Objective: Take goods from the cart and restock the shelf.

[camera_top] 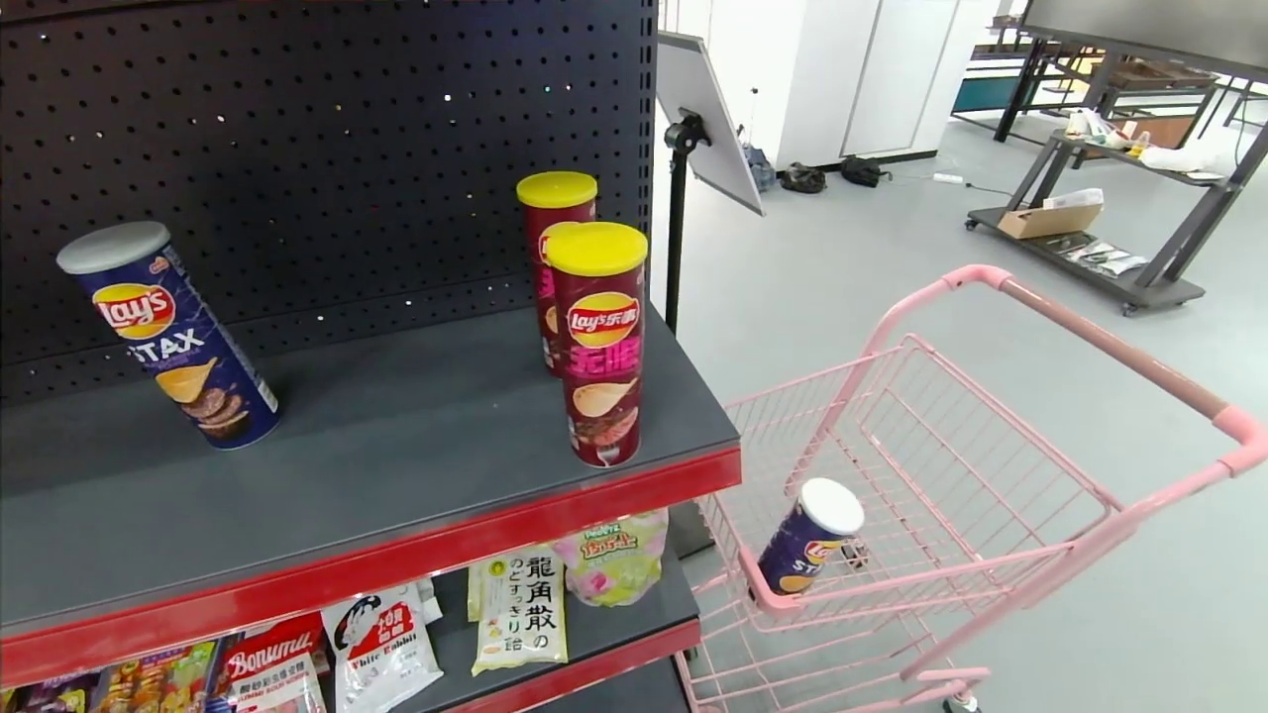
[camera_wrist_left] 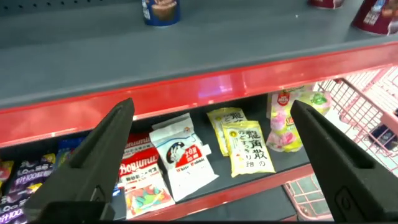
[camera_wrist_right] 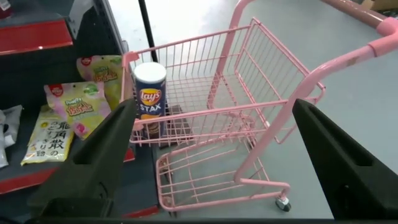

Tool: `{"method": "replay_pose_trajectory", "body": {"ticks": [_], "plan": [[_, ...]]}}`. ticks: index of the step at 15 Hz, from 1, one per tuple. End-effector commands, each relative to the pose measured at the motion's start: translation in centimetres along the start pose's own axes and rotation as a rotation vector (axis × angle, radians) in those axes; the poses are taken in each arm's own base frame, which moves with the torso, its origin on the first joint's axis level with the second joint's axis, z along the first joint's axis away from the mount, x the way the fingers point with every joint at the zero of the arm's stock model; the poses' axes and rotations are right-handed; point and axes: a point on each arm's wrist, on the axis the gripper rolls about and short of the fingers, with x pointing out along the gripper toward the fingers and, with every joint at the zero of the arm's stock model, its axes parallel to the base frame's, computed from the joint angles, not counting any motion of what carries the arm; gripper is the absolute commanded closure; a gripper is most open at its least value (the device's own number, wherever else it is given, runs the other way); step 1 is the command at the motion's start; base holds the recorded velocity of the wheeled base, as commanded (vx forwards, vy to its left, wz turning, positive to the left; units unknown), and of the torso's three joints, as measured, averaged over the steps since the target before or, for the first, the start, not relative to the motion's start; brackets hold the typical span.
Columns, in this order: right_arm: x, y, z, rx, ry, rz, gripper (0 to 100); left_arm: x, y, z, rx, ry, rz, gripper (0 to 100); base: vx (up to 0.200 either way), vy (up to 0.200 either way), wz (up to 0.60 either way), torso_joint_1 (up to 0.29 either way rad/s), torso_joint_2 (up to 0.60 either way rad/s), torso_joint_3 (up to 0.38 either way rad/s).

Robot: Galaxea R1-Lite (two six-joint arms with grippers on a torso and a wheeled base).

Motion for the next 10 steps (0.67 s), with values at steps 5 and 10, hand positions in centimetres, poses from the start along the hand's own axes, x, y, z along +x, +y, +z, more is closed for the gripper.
{"method": "replay_pose_trajectory", "body": {"ticks": [5,10], "plan": [[0.01,0.0,0.01,0.002,0.0,-0.001,0,0.01,0.0,-0.01,0.0,0.002,0.001,0,0.0,0.0,0.0,-0.136,0.36,0.222],[0.01,-0.01,0.01,0.0,0.0,-0.002,0,0.01,0.0,-0.01,-0.001,0.002,0.001,0,0.0,0.0,0.0,-0.147,0.4,0.25]]}}
